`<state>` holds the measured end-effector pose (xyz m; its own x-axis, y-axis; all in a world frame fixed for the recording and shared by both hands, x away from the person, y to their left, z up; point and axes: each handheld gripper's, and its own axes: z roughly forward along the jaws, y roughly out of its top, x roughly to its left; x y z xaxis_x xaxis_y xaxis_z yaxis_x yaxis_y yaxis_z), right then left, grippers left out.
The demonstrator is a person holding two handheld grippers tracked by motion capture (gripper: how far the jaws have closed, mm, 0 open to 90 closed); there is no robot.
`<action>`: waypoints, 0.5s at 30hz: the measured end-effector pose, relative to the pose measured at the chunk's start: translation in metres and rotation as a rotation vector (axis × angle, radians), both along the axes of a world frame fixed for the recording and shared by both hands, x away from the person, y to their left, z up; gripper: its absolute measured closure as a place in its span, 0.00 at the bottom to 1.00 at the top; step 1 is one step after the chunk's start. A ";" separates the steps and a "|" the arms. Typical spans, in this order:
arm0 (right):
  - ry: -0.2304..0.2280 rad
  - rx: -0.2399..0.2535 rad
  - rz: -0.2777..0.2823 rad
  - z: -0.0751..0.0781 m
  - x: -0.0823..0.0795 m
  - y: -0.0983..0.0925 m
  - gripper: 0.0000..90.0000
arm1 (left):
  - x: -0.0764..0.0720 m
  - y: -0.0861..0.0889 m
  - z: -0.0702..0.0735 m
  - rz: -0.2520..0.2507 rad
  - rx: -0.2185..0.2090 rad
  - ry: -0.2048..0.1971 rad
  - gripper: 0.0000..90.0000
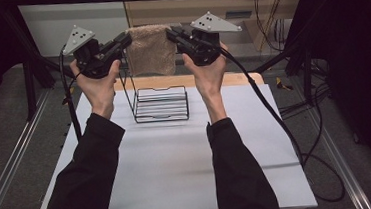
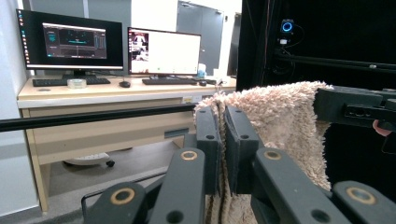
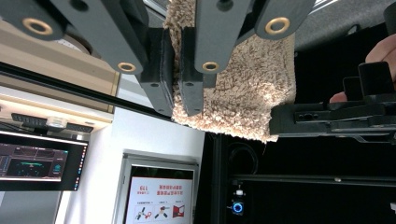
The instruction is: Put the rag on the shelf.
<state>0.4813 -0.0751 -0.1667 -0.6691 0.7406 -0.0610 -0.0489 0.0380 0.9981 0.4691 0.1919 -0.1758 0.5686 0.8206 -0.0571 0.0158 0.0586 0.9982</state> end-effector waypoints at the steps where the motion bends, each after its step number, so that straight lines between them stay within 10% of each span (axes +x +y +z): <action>1: 0.000 -0.001 -0.002 0.001 0.002 0.000 0.95 | 0.001 0.000 0.001 0.001 -0.003 0.000 0.94; 15: 0.015 -0.002 -0.021 0.003 0.026 0.003 0.95 | 0.025 -0.001 0.006 0.020 0.010 0.025 0.94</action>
